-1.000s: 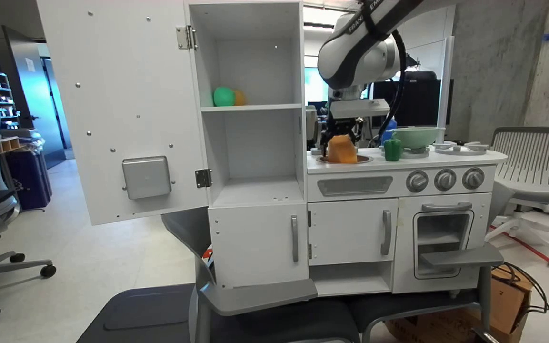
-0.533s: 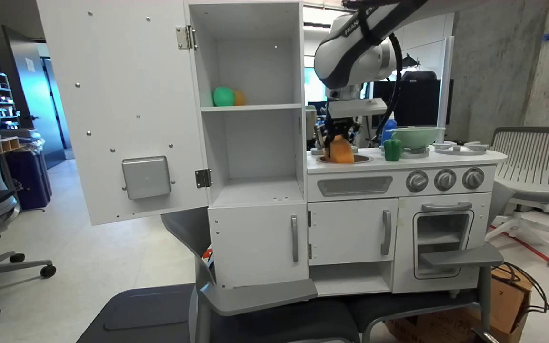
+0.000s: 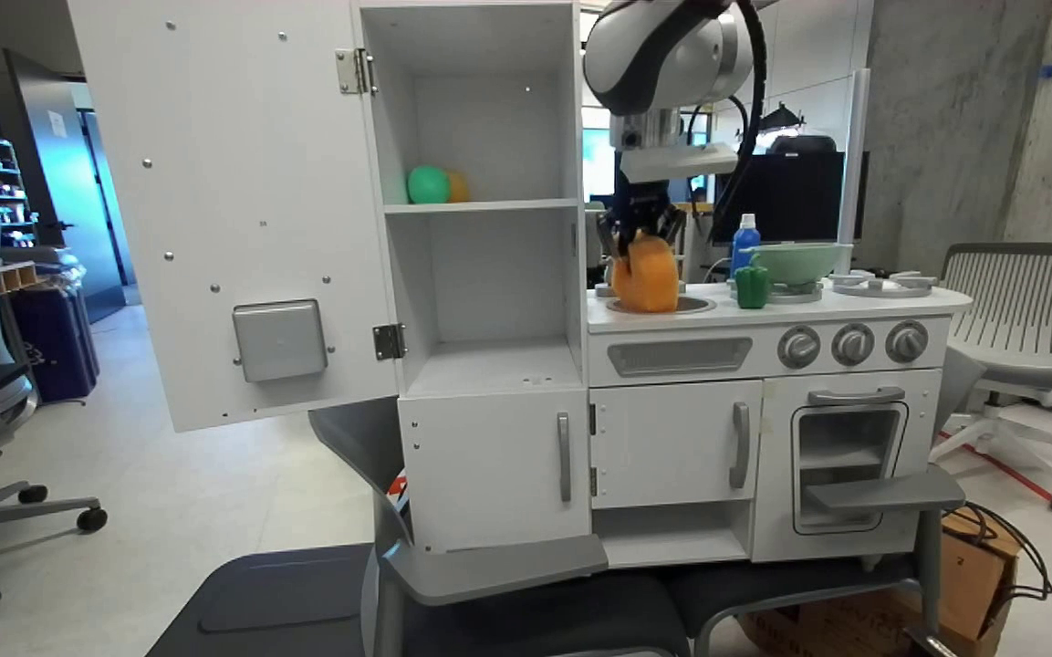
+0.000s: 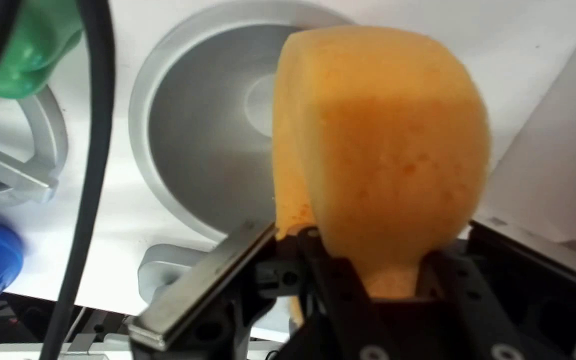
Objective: Open the cupboard and put the yellow and green object inside.
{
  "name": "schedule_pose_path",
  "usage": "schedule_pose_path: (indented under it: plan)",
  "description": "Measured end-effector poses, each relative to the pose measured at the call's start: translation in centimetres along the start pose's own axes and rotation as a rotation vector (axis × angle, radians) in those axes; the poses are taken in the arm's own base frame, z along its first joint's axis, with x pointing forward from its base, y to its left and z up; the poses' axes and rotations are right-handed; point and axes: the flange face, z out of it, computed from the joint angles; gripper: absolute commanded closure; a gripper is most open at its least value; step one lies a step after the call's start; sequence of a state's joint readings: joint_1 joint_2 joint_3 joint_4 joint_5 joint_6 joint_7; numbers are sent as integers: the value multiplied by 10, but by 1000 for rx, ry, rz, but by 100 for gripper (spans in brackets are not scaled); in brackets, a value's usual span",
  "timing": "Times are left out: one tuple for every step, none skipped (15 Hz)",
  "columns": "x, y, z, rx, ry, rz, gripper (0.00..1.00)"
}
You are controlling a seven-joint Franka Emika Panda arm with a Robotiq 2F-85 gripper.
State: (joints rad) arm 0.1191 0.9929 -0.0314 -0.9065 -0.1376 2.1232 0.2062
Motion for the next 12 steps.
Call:
schedule_pose_path:
  plan:
    - [-2,-2,-13,-1,-14,-5,96]
    - [-6,-5,-27,-2,-30,-12,96]
    - [-11,-9,-41,-3,-48,-20,96]
    - [-18,-15,-55,-4,-69,-31,96]
    - [-26,-21,-69,-5,-91,-44,96]
    - [-35,-27,-81,-4,-109,-59,96]
    - [-44,-33,-93,-2,-128,-77,96]
    - [-55,-41,-103,2,-145,-96,96]
    - [-67,-48,-113,6,-162,-117,96]
    - [-78,-56,-121,11,-174,-136,96]
    - [-91,-64,-129,16,-185,-155,96]
    - [-103,-71,-137,20,-194,-174,96]
